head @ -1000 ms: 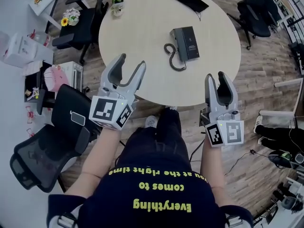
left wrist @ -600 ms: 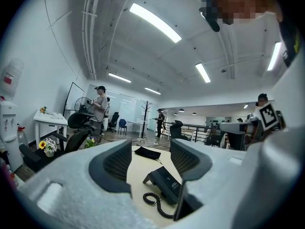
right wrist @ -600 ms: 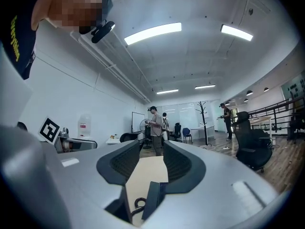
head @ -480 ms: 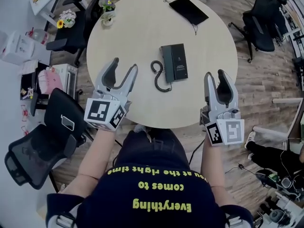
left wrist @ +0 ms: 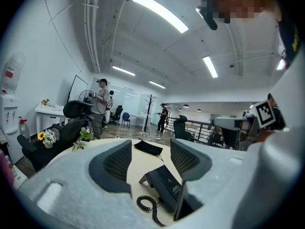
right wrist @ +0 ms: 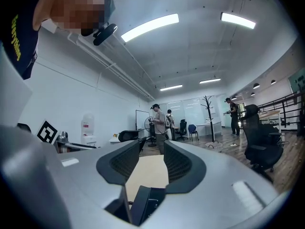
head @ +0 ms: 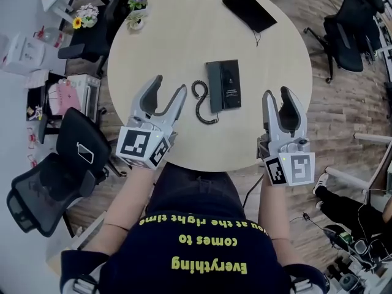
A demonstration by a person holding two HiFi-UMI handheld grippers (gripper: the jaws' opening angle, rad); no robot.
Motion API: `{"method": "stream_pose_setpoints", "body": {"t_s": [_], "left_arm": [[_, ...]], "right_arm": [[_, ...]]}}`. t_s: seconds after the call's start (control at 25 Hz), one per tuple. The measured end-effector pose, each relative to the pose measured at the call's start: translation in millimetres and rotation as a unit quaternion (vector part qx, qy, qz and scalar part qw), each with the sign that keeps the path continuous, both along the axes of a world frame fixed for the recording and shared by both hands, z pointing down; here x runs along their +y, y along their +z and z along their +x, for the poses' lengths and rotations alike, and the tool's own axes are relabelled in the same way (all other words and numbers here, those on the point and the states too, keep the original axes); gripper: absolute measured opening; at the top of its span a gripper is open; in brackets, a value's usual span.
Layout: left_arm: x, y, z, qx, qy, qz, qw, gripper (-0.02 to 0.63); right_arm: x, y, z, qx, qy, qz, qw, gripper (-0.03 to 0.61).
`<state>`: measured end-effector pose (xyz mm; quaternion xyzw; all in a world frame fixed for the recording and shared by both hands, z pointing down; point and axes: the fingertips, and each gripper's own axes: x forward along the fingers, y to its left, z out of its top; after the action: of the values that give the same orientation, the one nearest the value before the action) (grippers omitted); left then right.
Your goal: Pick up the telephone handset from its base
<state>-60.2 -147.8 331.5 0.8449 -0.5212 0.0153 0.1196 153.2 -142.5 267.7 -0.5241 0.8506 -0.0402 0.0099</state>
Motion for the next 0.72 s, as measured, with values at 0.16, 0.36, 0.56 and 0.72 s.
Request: {"method": "stream_pose_setpoints", "body": {"t_s": [0.16,0.36,0.56,0.72], "left_arm": [[-13,15,6,-0.022,0.016,-0.009,0.9996,0.256],[-28,50,11,-0.019,0.037,-0.047,0.9980,0.256],[-34,84,32,-0.002,0.061,-0.088,0.9943,0.256],[-41,108,41,0.004,0.059,-0.112,0.9919,0.256]], "right_arm": [[-8,10,-1,0.000,0.008,-0.012,1.000,0.164],[-14,33,2,0.010,0.024,-0.031,0.999,0.164],[-19,59,5,0.017,0.031,-0.059,0.998,0.166],[-29,79,3,0.023,0.031,-0.076,0.996,0.169]]}}
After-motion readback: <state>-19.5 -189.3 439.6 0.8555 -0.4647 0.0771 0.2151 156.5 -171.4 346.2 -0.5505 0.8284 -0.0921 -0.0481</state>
